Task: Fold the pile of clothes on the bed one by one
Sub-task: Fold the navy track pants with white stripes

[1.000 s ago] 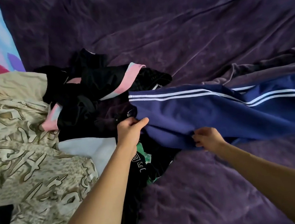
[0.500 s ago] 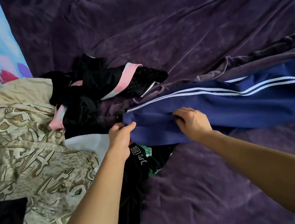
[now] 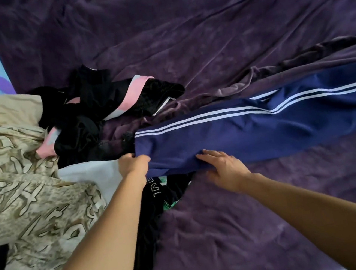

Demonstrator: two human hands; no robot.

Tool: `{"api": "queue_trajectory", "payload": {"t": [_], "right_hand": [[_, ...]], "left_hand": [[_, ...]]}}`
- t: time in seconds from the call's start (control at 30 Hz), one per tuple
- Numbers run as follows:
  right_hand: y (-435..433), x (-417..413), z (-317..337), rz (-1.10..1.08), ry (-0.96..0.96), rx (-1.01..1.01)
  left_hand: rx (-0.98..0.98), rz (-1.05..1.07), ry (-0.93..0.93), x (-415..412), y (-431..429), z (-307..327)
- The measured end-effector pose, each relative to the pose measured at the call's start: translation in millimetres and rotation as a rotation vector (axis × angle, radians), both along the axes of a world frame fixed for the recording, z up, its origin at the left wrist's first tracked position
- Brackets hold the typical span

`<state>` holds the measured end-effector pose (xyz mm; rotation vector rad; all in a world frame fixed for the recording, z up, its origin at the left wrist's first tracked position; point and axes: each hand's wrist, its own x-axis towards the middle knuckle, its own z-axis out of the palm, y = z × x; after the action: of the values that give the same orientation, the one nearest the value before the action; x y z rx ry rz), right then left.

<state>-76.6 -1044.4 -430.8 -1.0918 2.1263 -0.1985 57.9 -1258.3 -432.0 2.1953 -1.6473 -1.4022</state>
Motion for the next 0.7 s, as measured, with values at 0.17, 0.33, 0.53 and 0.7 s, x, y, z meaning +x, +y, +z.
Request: {"api": "queue_trajectory", "payload": {"t": [0.17, 0.33, 0.53, 0.7], "right_hand": [[63, -30, 21, -0.255, 0.013, 0.046], [121, -67, 43, -0.506, -0.05, 0.073], [185, -118, 42, -0.68, -0.079, 0.038], [232, -174, 21, -0.627, -0.11, 0.077]], "left_hand": [[-0.126, -0.091, 0.067, -5, 11, 45], [-0.335, -0.426, 0.263, -78, 54, 109], [-0.21, -0.676, 0.344, -200, 158, 109], [0.232, -0.845, 0.293, -240, 223, 45]]}}
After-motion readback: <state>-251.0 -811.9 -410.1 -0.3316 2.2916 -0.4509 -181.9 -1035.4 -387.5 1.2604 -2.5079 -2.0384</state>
